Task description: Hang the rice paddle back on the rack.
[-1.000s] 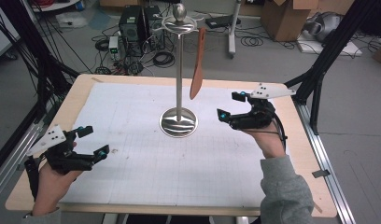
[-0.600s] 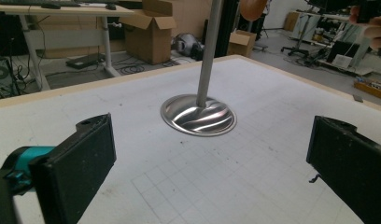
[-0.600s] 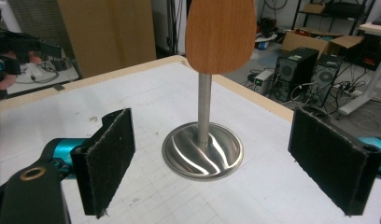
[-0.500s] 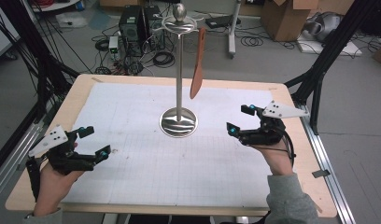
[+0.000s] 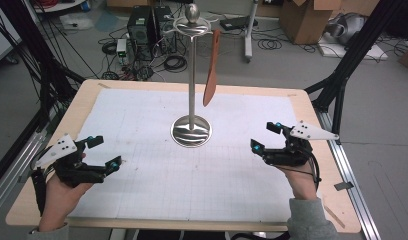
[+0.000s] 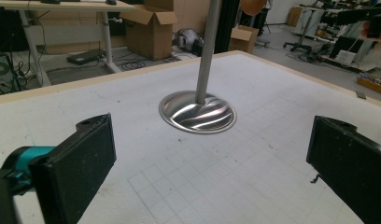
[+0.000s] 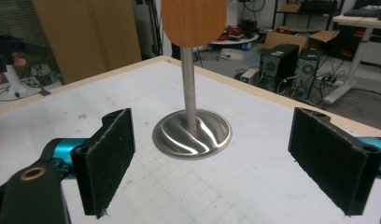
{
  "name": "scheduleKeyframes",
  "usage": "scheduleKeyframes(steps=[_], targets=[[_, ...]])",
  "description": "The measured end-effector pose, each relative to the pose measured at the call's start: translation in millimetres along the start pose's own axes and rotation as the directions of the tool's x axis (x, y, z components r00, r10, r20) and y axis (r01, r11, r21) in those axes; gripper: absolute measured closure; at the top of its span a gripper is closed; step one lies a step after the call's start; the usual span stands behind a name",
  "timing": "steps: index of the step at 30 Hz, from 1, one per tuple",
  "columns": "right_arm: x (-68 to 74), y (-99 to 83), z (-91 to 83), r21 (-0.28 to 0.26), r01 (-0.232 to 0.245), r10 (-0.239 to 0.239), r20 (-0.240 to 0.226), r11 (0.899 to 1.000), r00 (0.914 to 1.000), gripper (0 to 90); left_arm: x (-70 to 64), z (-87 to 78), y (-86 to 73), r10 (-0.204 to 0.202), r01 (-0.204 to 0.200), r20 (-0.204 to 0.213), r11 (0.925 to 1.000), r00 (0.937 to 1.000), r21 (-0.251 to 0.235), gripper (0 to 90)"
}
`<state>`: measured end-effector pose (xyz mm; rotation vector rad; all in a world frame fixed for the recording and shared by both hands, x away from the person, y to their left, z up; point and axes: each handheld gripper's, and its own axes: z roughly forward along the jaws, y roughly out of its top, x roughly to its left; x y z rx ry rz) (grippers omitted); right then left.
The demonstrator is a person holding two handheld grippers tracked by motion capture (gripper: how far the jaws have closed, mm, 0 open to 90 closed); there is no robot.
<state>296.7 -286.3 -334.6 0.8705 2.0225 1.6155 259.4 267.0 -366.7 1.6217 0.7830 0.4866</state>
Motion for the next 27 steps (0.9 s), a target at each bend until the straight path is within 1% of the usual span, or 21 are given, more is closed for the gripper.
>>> scheduleKeyframes(steps=[7, 10, 15, 19, 24, 27], targets=[[-5.3, -10.5, -9.2, -0.018, -0.028, 0.028, 0.023, 0.999, 0.9993, 13.5, 1.7, -1.2, -1.0, -0.002, 0.002, 0.001, 1.0000, 1.0000, -0.005, 1.8], [-7.4, -14.3, -11.7, -0.015, -0.043, 0.044, 0.029, 0.999, 0.9986, 13.5, 4.0, -1.3, -3.5, -0.012, 0.012, -0.003, 0.9999, 0.9999, -0.002, 1.8], [-12.4, -20.4, -16.4, -0.008, -0.039, 0.039, 0.049, 0.999, 0.9980, 13.5, 5.7, -1.8, -4.1, -0.013, 0.013, -0.005, 0.9999, 0.9999, -0.004, 1.8], [-15.6, -25.3, -20.9, -0.014, -0.052, 0.053, 0.057, 0.999, 0.9970, 13.5, 6.6, -3.0, -4.4, -0.014, 0.014, -0.008, 0.9999, 0.9999, -0.005, 1.8], [-17.1, -31.9, -25.9, -0.014, -0.063, 0.064, 0.058, 0.998, 0.9963, 13.4, 7.4, -3.8, -4.8, -0.018, 0.018, -0.011, 0.9998, 0.9998, -0.007, 1.8], [-17.3, -35.9, -27.9, -0.013, -0.061, 0.062, 0.060, 0.998, 0.9963, 13.5, 7.3, -3.6, -5.0, -0.017, 0.017, -0.012, 0.9998, 0.9998, -0.007, 1.8]])
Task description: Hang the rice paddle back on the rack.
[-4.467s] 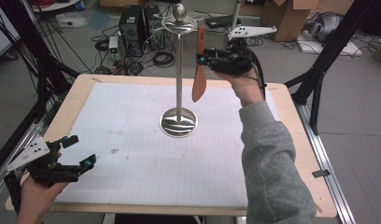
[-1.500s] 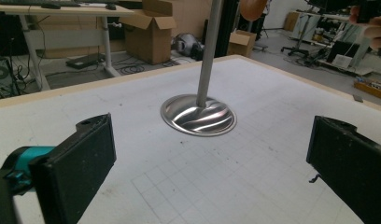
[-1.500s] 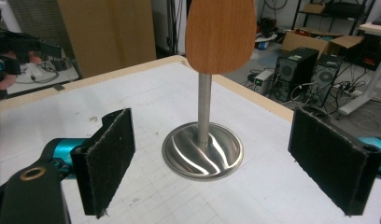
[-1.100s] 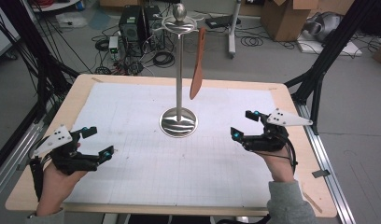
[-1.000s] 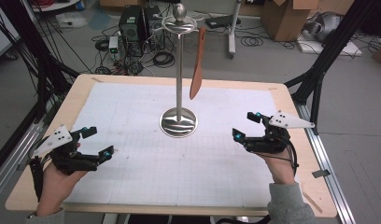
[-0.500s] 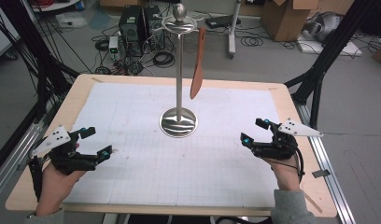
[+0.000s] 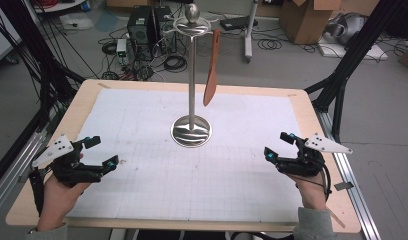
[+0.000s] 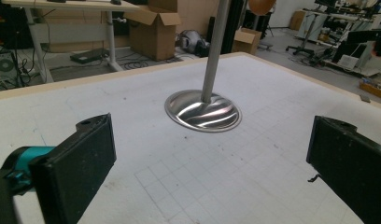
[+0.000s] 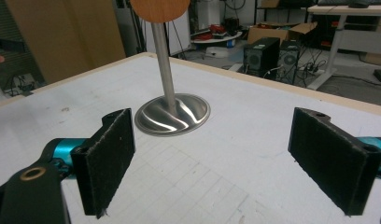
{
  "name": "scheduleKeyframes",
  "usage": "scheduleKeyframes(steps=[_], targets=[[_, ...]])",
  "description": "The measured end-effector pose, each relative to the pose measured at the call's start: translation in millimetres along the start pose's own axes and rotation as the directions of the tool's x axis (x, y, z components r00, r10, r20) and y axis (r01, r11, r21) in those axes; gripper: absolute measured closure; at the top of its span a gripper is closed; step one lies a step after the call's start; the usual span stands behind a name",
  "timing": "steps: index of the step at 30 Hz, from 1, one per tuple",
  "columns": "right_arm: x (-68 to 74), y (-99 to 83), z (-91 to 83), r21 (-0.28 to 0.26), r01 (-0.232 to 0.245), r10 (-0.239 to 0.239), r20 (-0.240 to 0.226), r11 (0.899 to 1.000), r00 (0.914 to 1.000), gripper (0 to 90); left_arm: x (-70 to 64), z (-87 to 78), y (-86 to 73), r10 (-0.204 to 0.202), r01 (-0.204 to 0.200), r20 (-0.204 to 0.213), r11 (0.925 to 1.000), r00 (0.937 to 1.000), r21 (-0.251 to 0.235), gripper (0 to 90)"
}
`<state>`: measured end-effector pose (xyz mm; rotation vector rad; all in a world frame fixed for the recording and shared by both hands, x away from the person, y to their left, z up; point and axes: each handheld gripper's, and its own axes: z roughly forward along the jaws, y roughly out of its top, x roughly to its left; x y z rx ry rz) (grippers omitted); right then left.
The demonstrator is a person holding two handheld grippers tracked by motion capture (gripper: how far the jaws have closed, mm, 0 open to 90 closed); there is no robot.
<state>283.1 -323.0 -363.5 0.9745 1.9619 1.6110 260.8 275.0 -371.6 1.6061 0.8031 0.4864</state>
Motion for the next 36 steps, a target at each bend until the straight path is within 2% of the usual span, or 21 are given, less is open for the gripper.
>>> scheduleKeyframes(steps=[20, 25, 36], targets=[[-14.7, -23.4, -18.7, -0.008, -0.051, 0.051, 0.028, 0.999, 0.9983, 13.4, 2.0, -2.0, -0.5, -0.002, 0.002, -0.007, 1.0000, 1.0000, 0.000, 1.8], [-19.9, -28.1, -25.1, -0.019, -0.052, 0.052, 0.035, 0.998, 0.9980, 13.4, 6.1, -5.8, -2.1, -0.001, 0.001, -0.032, 1.0000, 0.9995, -0.001, 1.8], [-27.9, -36.8, -31.4, -0.031, -0.078, 0.081, 0.106, 0.996, 0.9910, 13.4, 22.2, -14.1, -10.1, -0.025, 0.024, -0.106, 0.9997, 0.9941, -0.010, 1.8]])
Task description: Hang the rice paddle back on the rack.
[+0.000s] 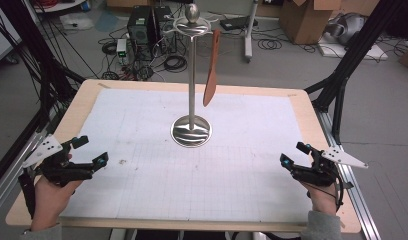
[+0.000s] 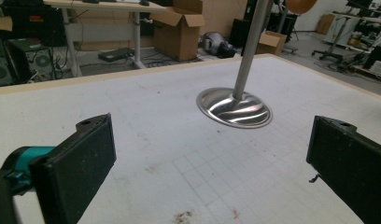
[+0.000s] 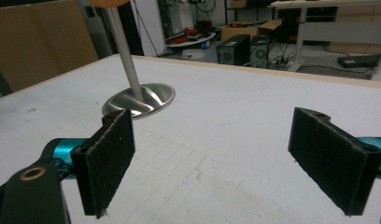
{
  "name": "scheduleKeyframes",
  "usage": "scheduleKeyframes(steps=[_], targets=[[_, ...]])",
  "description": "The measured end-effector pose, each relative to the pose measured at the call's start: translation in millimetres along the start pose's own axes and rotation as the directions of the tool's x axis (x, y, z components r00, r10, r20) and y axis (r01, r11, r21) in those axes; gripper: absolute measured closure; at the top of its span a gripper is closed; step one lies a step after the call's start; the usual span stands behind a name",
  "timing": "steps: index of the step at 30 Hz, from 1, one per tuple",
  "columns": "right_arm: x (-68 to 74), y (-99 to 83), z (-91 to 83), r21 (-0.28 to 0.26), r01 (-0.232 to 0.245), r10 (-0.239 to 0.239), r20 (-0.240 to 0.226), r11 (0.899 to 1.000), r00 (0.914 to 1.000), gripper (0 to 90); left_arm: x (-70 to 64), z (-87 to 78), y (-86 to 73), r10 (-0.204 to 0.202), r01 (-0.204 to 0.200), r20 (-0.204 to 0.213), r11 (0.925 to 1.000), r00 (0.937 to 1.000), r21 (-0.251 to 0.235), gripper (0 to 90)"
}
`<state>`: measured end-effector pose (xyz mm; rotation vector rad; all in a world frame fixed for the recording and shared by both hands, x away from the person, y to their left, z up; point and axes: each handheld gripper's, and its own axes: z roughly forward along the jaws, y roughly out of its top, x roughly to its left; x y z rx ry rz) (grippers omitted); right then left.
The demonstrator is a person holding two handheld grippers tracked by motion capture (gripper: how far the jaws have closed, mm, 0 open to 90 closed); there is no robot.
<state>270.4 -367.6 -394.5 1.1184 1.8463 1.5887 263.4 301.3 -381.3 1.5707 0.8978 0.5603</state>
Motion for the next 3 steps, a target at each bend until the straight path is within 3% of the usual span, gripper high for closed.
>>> scheduleKeyframes(steps=[3], targets=[[0.3, 0.2, -0.3, -0.012, -0.010, 0.010, 0.005, 1.000, 0.9999, 13.5, 0.6, 2.7, -1.8, -0.002, 0.002, -0.009, 1.0000, 1.0000, 0.006, 1.8]])
